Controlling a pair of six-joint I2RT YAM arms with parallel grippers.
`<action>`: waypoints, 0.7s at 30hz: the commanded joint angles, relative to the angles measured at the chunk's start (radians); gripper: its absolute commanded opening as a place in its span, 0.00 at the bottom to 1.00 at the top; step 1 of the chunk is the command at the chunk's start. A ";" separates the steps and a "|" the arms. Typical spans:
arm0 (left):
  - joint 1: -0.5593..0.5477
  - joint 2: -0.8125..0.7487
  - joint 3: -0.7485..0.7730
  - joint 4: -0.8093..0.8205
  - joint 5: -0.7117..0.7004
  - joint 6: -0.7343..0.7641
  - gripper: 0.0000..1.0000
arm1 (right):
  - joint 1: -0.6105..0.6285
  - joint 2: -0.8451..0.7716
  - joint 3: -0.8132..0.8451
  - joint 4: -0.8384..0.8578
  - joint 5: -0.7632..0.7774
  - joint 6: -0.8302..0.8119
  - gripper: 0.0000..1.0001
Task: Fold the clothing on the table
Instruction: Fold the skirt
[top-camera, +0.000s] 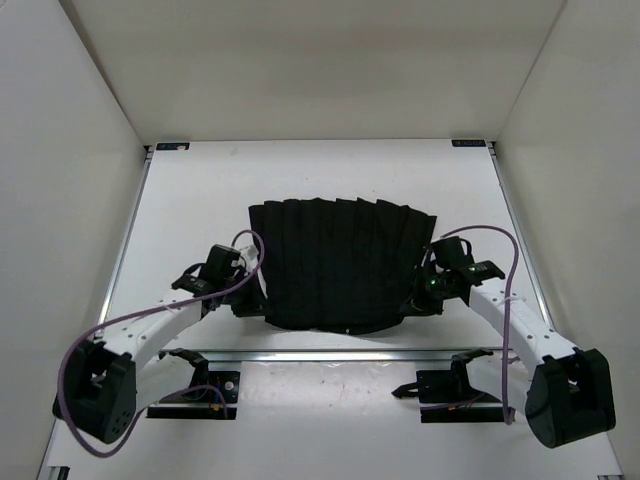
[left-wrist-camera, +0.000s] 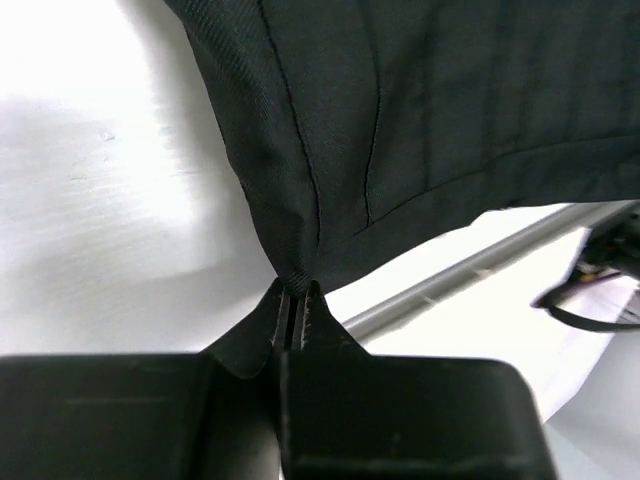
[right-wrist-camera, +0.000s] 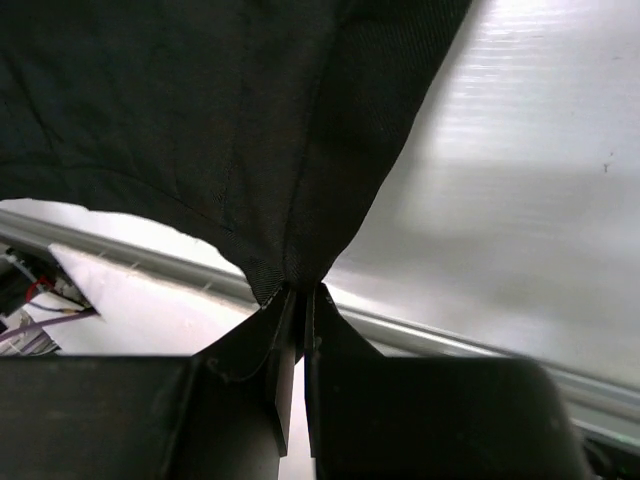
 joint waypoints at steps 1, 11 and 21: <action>0.030 -0.105 0.079 -0.122 0.042 0.039 0.00 | -0.002 -0.054 0.086 -0.119 0.013 -0.032 0.00; 0.026 -0.380 -0.025 -0.277 0.059 -0.012 0.00 | 0.048 -0.241 0.029 -0.294 -0.020 0.000 0.00; 0.053 -0.316 0.156 -0.201 0.117 -0.087 0.00 | -0.025 -0.141 0.202 -0.297 -0.132 -0.087 0.00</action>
